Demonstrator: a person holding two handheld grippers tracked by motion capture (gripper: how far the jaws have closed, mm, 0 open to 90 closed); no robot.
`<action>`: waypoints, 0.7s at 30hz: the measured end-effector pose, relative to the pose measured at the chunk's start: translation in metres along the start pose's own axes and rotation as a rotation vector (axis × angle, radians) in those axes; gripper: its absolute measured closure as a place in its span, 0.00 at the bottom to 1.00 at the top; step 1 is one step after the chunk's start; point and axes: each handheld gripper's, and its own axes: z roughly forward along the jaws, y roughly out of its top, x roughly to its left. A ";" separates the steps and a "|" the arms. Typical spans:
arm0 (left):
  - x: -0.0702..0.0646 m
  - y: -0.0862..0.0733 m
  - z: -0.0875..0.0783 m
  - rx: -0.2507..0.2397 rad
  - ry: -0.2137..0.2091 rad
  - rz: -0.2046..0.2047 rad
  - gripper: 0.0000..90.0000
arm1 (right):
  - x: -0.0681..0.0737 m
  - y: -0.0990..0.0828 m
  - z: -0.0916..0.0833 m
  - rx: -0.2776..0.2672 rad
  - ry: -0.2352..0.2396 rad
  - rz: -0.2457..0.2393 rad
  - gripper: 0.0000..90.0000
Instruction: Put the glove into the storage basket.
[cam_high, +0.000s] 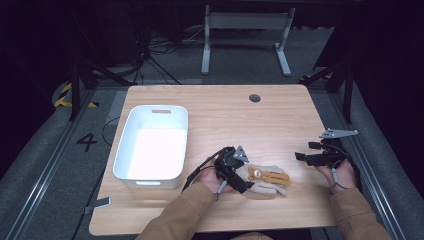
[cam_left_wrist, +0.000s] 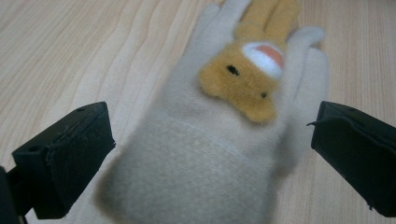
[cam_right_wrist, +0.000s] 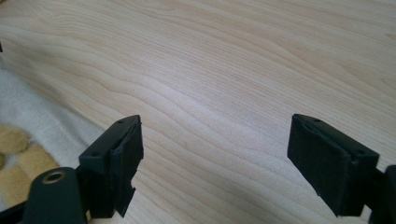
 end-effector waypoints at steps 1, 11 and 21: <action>0.000 0.000 0.002 0.005 -0.011 0.001 0.00 | 0.000 0.000 0.000 0.003 0.003 0.002 0.21; -0.010 -0.001 0.003 0.069 -0.019 0.059 0.00 | 0.000 0.000 0.000 0.003 0.012 0.004 0.21; -0.013 -0.002 0.013 0.088 -0.020 0.079 0.00 | -0.001 -0.001 0.000 -0.003 0.020 0.010 0.21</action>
